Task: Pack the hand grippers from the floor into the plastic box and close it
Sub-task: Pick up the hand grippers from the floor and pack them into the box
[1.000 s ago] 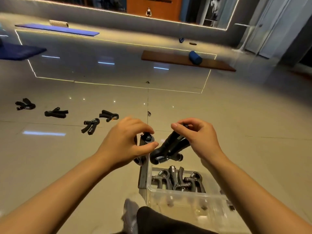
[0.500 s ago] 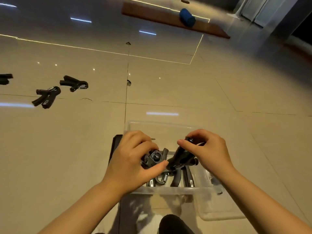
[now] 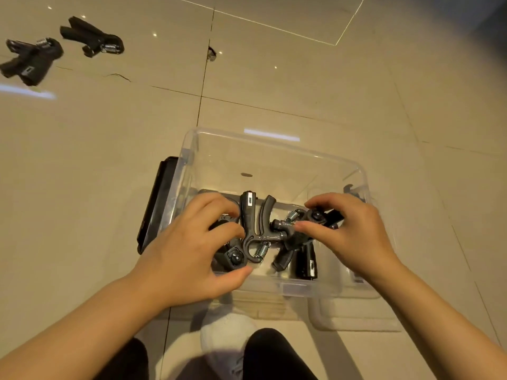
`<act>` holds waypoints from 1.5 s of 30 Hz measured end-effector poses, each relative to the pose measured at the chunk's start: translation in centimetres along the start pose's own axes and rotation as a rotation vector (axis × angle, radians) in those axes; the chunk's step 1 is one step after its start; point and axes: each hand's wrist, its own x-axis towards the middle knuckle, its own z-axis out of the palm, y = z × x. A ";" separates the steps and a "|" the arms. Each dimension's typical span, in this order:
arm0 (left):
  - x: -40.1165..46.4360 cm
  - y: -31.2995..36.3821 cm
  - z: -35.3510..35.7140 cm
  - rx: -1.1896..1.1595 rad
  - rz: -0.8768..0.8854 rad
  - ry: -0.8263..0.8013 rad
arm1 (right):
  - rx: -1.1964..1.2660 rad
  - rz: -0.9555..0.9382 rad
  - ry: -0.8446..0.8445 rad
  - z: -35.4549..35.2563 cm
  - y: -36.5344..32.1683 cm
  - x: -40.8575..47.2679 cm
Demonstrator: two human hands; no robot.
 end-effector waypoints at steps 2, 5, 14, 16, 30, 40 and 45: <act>-0.2 0.1 0.0 0.018 -0.013 -0.016 | -0.225 -0.223 -0.087 -0.4 0.0 0.7; -0.5 0.1 0.1 0.035 0.002 -0.031 | -0.640 -0.588 -0.223 -0.5 0.8 1.8; -0.4 0.2 0.2 0.041 -0.012 -0.048 | -0.704 -0.744 -0.634 2.7 1.3 2.2; -0.4 0.2 0.1 0.040 -0.019 -0.053 | -0.646 -0.684 -0.698 2.6 1.7 1.7; -0.4 0.3 0.1 0.052 -0.015 -0.035 | -0.561 0.097 -0.654 6.0 3.2 4.2; -0.4 0.3 0.2 0.049 -0.032 -0.037 | -0.577 0.115 -0.534 9.0 4.0 4.7; -0.4 0.2 0.2 0.040 -0.023 -0.013 | -0.725 -0.065 -0.615 7.3 4.5 4.0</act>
